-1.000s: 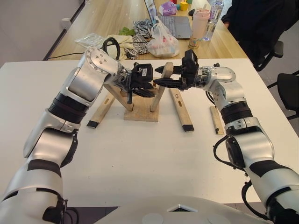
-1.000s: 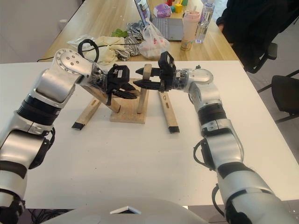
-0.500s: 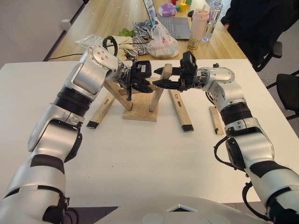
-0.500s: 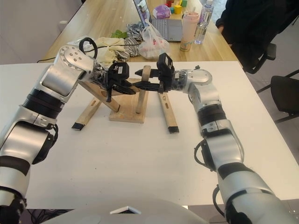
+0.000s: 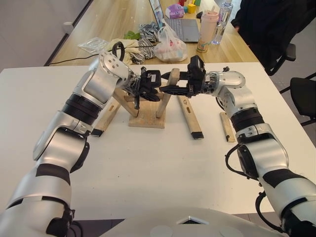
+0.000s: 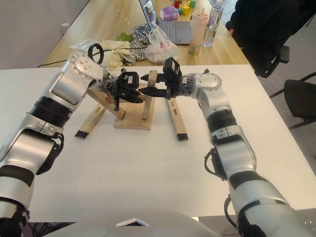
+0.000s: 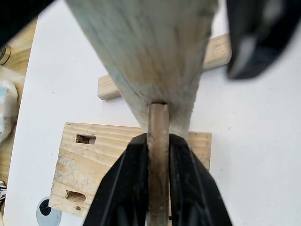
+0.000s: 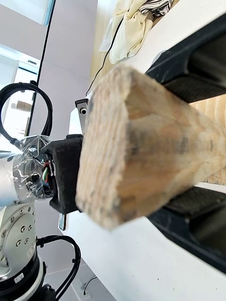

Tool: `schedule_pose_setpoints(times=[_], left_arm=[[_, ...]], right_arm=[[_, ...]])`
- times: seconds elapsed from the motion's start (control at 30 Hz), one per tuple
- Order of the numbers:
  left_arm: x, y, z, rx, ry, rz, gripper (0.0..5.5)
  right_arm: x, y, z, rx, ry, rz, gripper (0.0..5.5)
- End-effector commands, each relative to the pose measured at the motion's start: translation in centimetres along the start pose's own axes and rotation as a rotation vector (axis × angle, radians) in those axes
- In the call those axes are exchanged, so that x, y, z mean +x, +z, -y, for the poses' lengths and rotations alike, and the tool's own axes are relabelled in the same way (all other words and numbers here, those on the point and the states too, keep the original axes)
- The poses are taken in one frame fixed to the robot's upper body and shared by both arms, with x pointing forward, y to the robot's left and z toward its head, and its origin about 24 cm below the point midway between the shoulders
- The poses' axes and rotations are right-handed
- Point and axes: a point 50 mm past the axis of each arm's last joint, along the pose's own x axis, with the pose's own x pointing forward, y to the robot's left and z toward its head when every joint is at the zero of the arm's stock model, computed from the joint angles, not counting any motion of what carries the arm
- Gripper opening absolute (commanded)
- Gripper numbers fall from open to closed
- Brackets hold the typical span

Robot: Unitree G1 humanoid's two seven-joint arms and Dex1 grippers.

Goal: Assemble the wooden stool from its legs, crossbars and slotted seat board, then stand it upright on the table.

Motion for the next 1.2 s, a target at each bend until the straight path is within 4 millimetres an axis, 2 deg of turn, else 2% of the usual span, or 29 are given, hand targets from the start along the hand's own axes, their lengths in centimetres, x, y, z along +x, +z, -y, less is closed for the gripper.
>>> schedule_pose_setpoints(times=[0.03,0.17,0.27,0.33,0.37,0.47,0.57,0.7,0.9,1.03,1.2], left_arm=[[6.9,-9.2,6.5,-0.29,-0.256,-0.283,0.39],[8.7,-10.9,9.1,-0.36,-0.36,-0.341,0.39],[9.1,-11.1,10.0,-0.356,-0.391,-0.324,0.39],[8.7,-10.2,9.1,-0.345,-0.361,-0.249,0.39],[8.2,-9.4,8.0,-0.343,-0.314,-0.198,0.68],[5.0,-6.4,4.1,-0.288,-0.184,-0.041,1.22],[2.0,-3.9,1.9,-0.215,-0.092,0.053,1.58],[-0.1,-2.5,0.9,-0.162,-0.017,0.1,1.62],[-2.9,0.4,-0.8,-0.086,0.128,0.191,1.62],[-3.3,1.8,-0.8,-0.002,0.133,0.167,1.62],[-2.7,1.8,-1.1,0.078,0.136,0.044,2.19]], right_arm=[[0.0,-3.0,-1.0,0.07,0.013,-0.111,2.03],[0.6,-3.0,-1.3,0.071,0.029,-0.092,2.03],[0.7,-3.2,-1.3,0.078,0.016,-0.086,2.03],[0.6,-3.3,-1.3,0.083,0.003,-0.086,2.03],[0.5,-3.3,-1.3,0.086,-0.006,-0.082,2.03],[0.1,-3.1,-0.9,0.097,-0.037,-0.066,2.03],[-0.2,-3.0,-0.8,0.11,-0.054,-0.055,2.67],[-0.8,-2.7,-0.5,0.127,-0.087,-0.026,3.31],[-2.7,-3.2,-0.3,0.125,-0.161,-0.049,3.35],[-2.7,-4.4,-1.1,0.12,-0.155,-0.109,3.35],[-2.2,-5.1,-1.7,0.127,-0.148,-0.123,3.37]])
